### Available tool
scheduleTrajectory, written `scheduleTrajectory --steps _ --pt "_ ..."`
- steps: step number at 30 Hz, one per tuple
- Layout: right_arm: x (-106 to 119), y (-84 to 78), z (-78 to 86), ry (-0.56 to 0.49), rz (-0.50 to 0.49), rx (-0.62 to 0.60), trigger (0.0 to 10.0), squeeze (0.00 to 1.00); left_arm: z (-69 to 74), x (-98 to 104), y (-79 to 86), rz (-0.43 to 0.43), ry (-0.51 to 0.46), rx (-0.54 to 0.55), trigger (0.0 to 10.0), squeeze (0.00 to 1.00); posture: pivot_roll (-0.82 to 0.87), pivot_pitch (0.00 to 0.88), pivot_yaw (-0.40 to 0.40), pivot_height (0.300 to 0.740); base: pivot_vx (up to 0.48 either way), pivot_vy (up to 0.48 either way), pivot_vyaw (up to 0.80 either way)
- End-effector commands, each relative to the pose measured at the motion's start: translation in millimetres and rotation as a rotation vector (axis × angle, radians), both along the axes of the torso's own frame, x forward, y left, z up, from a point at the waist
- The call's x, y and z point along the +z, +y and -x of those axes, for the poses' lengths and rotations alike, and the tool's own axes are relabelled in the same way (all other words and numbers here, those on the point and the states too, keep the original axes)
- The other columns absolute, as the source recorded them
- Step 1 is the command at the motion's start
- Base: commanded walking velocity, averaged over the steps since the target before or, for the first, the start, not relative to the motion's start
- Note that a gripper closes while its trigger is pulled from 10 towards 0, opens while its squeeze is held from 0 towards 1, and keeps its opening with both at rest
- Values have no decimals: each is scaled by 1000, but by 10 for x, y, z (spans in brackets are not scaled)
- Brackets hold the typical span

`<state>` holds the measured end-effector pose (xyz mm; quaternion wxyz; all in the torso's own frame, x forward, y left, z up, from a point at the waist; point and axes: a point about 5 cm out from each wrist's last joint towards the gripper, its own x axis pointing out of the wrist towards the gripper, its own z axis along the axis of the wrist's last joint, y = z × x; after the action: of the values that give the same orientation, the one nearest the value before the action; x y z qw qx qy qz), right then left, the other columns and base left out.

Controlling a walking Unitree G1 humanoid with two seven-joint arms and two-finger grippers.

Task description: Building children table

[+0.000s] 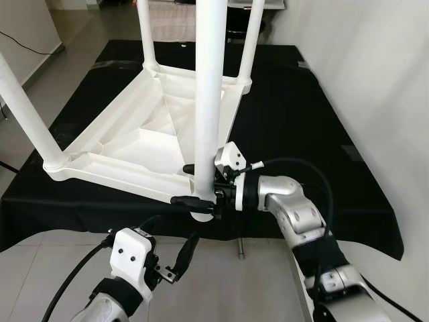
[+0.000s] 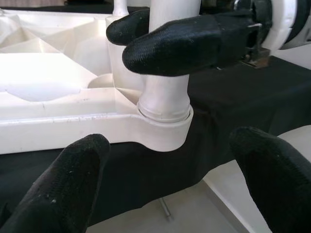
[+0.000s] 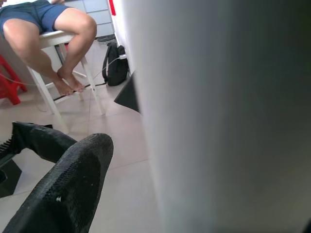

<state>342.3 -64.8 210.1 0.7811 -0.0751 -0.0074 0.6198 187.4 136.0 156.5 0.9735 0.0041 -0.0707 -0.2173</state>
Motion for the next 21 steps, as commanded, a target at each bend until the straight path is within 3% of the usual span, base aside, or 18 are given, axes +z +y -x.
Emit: scheduleTrajectory --steps 1,11,14,16,17,18,19,21 --pt "8 5 -21 1 -9 27 0 0 42 -14 -13 -9 16 -1 10000 0 19 198 -80 740 0 0 0" --pt "3 -119 -59 -1 -25 55 0 0 47 -17 -15 -6 22 -7 10000 0 10 198 -71 740 0 0 0" --pt "2 -244 -80 -48 -25 -53 0 0 31 -20 -17 -4 22 -9 10000 0 0 193 -76 740 0 0 0" --pt "2 -244 -80 -48 -25 -53 0 0 31 -20 -17 -4 22 -9 10000 0 0 193 -76 740 0 0 0" --pt "-17 -291 -90 -64 -22 -149 0 0 24 -20 -14 -4 22 -9 10000 0 -4 194 -82 740 0 0 0" --pt "-17 -291 -90 -64 -22 -149 0 0 24 -20 -14 -4 22 -9 10000 0 -4 194 -82 740 0 0 0" --pt "-74 -336 -109 -53 -52 -392 0 0 18 -19 -9 -4 19 -7 10000 0 -11 194 -87 740 0 0 0" --pt "-74 -336 -109 -53 -52 -392 0 0 18 -19 -9 -4 19 -7 10000 0 -11 194 -87 740 0 0 0"
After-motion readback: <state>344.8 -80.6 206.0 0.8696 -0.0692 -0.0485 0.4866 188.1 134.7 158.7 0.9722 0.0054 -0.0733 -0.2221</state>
